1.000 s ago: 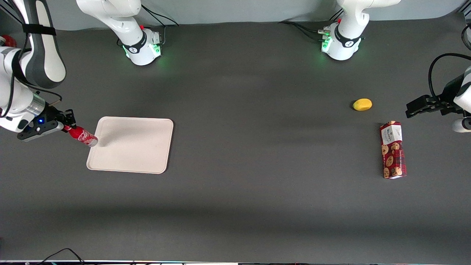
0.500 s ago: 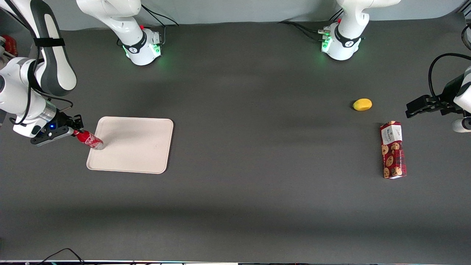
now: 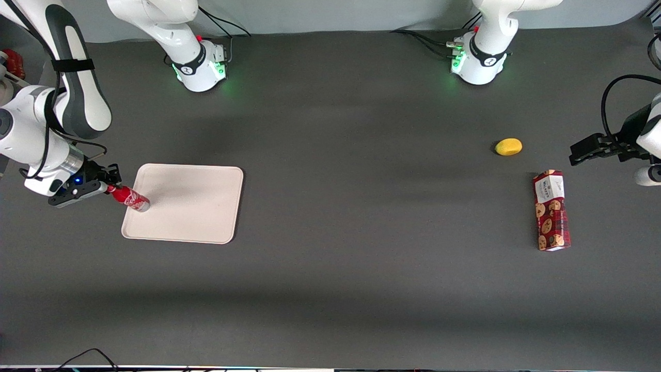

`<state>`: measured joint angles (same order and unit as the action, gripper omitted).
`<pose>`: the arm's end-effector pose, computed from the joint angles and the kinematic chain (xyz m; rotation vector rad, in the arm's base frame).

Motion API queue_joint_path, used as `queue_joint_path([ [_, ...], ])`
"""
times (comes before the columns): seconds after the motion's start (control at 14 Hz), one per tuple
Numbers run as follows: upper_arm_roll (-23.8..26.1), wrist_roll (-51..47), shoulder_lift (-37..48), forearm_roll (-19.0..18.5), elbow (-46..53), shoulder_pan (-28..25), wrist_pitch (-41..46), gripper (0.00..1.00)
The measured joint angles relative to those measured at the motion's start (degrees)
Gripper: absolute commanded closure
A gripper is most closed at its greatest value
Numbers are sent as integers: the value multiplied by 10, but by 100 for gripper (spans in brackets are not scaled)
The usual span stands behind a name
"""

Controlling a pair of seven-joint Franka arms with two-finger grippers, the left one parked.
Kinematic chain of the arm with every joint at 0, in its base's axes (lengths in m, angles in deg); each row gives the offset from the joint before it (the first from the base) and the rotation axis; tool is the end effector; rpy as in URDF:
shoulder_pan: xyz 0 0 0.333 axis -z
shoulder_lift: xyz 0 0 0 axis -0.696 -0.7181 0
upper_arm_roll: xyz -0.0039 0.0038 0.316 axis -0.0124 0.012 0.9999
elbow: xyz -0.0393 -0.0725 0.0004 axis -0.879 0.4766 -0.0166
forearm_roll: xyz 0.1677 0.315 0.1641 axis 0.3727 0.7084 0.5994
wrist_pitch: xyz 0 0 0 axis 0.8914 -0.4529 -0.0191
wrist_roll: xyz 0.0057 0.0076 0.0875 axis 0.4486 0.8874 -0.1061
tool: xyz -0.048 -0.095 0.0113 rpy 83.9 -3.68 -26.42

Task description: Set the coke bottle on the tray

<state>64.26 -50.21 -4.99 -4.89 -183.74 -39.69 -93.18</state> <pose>0.5084 -0.1319 0.3258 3.0372 0.5949 0.0060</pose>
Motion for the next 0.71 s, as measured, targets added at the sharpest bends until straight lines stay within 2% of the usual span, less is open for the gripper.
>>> queue_joint_path([
  [0.43, 3, -15, 5, 16, 28, -4, 17, 0],
  [0.71, 37, -107, 20, 17, 156, -15, 181, 0],
])
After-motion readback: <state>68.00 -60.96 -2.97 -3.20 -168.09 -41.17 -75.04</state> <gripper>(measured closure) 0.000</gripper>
